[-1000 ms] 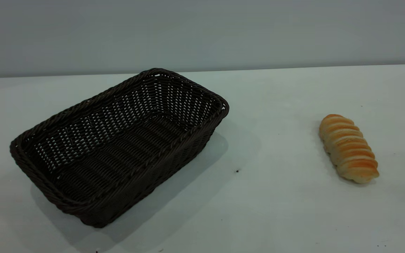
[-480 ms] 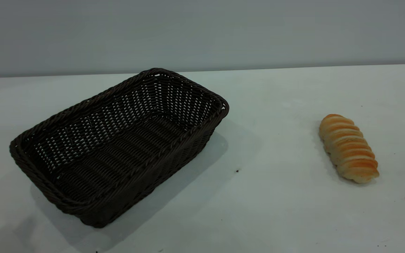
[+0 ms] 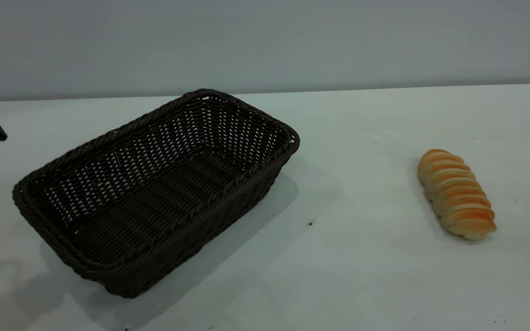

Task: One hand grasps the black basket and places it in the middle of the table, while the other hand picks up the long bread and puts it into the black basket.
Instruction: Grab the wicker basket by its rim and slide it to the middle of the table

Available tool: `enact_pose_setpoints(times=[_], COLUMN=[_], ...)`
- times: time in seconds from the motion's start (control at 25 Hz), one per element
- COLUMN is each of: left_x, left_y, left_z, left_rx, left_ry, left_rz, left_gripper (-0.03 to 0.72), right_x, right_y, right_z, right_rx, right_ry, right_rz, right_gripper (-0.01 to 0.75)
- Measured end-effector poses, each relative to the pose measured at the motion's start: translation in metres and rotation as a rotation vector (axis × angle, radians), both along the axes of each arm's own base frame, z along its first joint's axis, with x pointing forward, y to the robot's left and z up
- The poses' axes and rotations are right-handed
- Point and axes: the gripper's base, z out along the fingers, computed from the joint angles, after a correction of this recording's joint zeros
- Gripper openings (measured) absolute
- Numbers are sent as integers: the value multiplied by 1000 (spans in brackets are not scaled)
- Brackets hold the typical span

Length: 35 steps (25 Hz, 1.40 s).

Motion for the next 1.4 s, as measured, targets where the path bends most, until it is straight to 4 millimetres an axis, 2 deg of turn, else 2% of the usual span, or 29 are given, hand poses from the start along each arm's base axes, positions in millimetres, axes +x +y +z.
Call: enact_pose_setpoints(times=[0.24,0.84,1.08,1.4], left_x=[4,18,22,39], left_y=[1,4,6,-1], left_z=[-10,-69,-72,-61], left_rx=[13,36,49,54], left_ry=[35,235,221,167], left_rz=[-4,39,53,7], left_gripper=[577,577,577,577], right_x=[0,0,0,0], right_y=[0,0,1,1], right_z=[0,0,0,0], right_rx=[4,6,10,12], right_ry=[0,0,0,3], right_rz=[0,1,1,3], right_gripper=[385,385,385,385])
